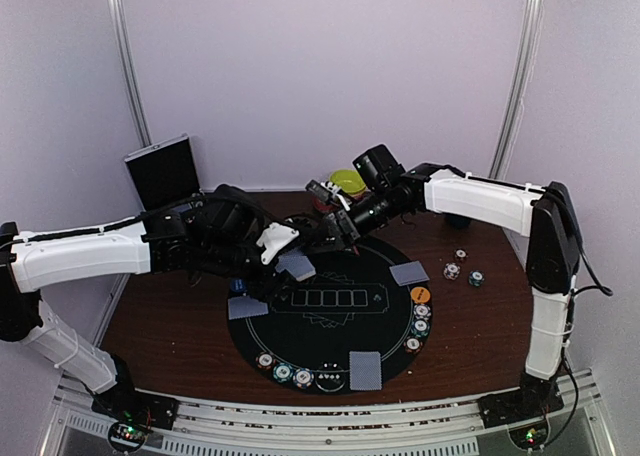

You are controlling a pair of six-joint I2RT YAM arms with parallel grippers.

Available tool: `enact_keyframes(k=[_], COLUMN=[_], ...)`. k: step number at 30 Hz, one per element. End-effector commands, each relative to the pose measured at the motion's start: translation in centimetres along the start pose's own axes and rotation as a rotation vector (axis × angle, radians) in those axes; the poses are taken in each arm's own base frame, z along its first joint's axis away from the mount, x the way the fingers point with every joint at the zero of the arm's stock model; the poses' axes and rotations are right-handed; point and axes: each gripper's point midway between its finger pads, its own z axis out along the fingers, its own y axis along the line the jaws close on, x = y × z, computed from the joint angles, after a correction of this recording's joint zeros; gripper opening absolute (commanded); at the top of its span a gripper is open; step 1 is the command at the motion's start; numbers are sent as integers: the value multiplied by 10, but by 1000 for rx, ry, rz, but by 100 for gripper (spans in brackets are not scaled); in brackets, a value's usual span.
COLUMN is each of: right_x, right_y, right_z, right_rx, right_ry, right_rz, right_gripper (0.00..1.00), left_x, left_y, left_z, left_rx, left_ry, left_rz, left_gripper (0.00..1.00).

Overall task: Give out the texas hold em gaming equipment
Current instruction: Pick up the poker card from the face-down deck piles.

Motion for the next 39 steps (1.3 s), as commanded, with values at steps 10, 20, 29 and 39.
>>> enact_keyframes(k=[10,20,29,39], right_x=[3,16,24,16], right_y=[11,-10,-25,0], right_z=[39,44,26,18], right_rx=[-116,-60,-20,-123], right_ry=[42,66,60,46], right_rz=[60,114,135,115], right_gripper=[80,56,44,40], left_x=[-10,-8,-8,-8], left_y=[0,1,1,1], left_z=[1,1,1,2], left_rx=[-10,-12,-13,-15], left_ry=[-47,-42,-42,-40], left_rz=[6,6,7,6], left_gripper=[63,63,63,63])
